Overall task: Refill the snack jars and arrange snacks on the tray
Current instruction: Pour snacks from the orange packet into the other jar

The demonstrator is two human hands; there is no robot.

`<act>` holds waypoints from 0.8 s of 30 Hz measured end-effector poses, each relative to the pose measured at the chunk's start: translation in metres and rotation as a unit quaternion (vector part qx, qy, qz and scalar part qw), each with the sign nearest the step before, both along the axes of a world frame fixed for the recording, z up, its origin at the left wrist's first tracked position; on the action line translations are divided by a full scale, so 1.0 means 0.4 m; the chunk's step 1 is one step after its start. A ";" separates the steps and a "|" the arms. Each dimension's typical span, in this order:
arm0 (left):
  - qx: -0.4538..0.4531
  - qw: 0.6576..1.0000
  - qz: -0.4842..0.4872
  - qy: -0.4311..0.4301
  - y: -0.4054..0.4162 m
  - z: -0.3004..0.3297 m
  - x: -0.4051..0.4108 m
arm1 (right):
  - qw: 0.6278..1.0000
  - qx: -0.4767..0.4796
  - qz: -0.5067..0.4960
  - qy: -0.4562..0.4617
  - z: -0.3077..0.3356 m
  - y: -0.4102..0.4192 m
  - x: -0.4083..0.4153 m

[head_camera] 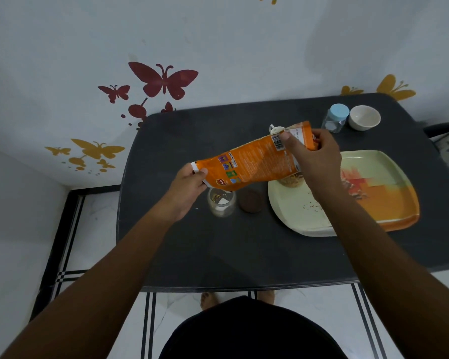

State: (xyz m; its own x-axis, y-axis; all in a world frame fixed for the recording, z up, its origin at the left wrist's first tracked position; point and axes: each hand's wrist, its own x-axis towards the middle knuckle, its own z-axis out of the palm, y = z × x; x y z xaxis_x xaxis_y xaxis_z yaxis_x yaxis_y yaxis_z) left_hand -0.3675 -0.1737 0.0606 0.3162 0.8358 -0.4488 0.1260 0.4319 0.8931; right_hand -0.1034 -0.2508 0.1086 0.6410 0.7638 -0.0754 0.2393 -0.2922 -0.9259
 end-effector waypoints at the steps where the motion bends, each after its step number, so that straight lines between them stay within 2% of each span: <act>1: -0.002 1.000 0.003 -0.002 0.000 -0.001 -0.001 | 1.000 0.001 0.002 0.000 0.001 0.001 0.000; 24: -0.007 1.000 0.030 -0.004 -0.017 -0.010 0.006 | 1.000 0.010 0.015 0.001 0.003 -0.006 -0.002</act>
